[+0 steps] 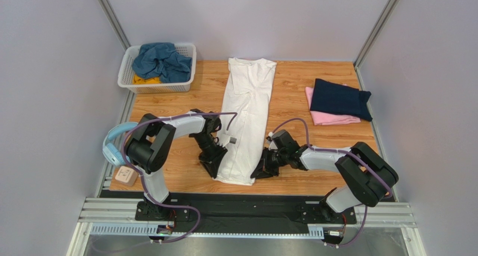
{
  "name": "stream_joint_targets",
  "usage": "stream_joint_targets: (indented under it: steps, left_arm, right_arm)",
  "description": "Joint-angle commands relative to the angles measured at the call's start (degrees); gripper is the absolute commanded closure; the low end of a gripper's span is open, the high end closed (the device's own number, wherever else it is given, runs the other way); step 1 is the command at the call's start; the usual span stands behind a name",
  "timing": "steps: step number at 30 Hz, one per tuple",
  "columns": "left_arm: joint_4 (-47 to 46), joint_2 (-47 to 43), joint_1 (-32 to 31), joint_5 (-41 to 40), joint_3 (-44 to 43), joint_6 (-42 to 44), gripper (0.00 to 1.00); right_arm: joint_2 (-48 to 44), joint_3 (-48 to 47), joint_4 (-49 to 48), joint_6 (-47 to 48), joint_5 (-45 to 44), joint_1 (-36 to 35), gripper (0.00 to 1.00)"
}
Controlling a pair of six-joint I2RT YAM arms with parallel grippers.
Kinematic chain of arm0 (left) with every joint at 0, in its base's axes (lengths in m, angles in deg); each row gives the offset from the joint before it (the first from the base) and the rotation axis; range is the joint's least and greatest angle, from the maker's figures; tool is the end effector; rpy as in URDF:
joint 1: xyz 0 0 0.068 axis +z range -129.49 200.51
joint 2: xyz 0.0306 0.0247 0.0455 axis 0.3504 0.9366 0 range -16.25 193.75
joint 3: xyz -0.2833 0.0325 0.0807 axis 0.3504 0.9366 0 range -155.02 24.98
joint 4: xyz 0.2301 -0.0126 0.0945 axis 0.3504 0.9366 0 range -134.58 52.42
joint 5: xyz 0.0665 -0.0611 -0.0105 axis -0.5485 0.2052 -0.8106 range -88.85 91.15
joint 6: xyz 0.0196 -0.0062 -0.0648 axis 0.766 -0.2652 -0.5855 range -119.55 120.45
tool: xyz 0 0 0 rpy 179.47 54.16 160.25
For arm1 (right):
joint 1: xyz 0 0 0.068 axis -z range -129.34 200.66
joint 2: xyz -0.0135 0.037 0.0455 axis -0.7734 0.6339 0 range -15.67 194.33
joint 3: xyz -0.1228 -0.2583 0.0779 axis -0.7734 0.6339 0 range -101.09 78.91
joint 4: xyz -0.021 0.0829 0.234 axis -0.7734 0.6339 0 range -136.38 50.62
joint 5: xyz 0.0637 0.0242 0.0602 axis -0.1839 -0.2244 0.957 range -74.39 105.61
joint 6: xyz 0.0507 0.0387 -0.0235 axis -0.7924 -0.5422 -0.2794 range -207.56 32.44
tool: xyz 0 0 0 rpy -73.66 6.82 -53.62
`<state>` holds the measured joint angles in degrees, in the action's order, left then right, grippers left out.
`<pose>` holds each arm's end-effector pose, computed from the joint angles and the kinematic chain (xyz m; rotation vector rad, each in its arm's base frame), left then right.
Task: Fold and stack the t-shirts
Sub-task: Grab the bottom of the folded rectangular tshirt with both arms
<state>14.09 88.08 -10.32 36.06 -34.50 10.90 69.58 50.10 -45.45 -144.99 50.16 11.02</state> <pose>0.2160 -0.1654 0.1565 -0.8583 -2.5638 0.7796 0.1639 0.1760 0.1406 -0.1821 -2.8209 -1.1973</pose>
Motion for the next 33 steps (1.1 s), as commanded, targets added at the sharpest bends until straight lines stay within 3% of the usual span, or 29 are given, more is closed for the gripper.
stream_joint_targets:
  steps: [1, 3, 5, 6, 22, 27, 33]
  left_arm:
    - [0.5, -1.1, 0.1, 1.4, -1.4, 0.9, 0.73]
    - [0.8, -1.2, 0.2, 1.7, -1.6, 1.6, 0.78]
    - [2.1, -1.6, 0.2, 2.2, -2.4, 2.2, 0.97]
    - [2.6, -1.8, 0.4, 3.1, -2.7, 2.6, 1.0]
    - [15.8, -3.5, 0.9, 8.6, -9.3, 14.6, 1.0]
    - [23.1, -4.5, -0.1, 4.4, -12.1, 21.5, 0.99]
    - [24.6, -6.6, -0.1, 0.9, -9.0, 23.4, 0.99]
  right_arm:
    - [0.2, 0.7, -2.4, -0.1, 0.5, -0.3, 1.0]
    - [-0.3, 0.9, -2.2, -0.1, 0.7, -0.3, 1.0]
    - [-0.7, 1.0, -1.7, 0.1, 0.9, -0.3, 1.0]
    - [-1.3, 0.9, -1.2, 0.2, 0.9, -0.3, 1.0]
    - [-10.5, -0.5, 9.0, 2.0, 1.5, -0.3, 1.0]
    - [-16.0, -1.5, 14.6, 2.6, 1.6, -0.3, 1.0]
    - [-19.3, -2.9, 19.0, 3.2, 1.9, -0.3, 1.0]
